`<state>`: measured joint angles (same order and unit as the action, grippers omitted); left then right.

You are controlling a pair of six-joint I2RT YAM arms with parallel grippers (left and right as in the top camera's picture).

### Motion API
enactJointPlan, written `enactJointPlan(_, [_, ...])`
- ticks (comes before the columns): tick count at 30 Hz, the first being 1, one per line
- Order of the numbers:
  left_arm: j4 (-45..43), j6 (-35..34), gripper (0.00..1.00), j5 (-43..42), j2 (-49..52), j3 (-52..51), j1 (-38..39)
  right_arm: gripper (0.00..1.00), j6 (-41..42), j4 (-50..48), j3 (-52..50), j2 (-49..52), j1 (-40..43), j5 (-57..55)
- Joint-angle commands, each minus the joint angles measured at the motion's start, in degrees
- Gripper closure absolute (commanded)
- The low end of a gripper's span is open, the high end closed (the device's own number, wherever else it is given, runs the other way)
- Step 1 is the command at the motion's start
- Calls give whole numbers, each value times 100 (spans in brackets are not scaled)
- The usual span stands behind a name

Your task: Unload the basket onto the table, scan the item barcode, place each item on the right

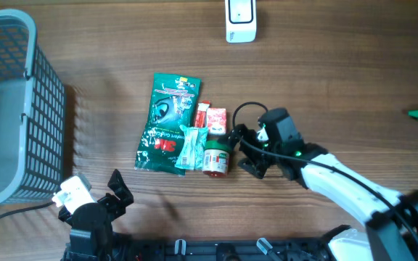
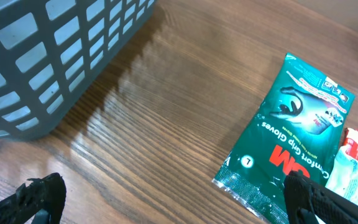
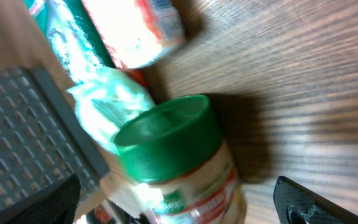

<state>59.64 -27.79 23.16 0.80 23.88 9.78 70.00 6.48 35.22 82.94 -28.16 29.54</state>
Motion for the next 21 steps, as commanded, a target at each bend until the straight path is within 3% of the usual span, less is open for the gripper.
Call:
enactJointPlan(1, [-11, -59, 0, 70, -42, -31, -31, 0, 1047, 1665, 748, -702, 131, -728])
enactJointPlan(3, [-11, -59, 0, 72, -42, -31, -31, 0, 1934, 2107, 850, -1014, 238, -389])
enactJointPlan(8, [-11, -57, 0, 72, -42, -31, -31, 0, 3676, 2109, 839, -1397, 254, 258])
enactJointPlan(15, [-11, -59, 0, 70, -42, -31, -31, 0, 4861, 2479, 612, -938, -94, 284])
enactJointPlan(21, [-11, -59, 0, 70, -42, -31, -31, 0, 4861, 1567, 612, -376, -385, 275])
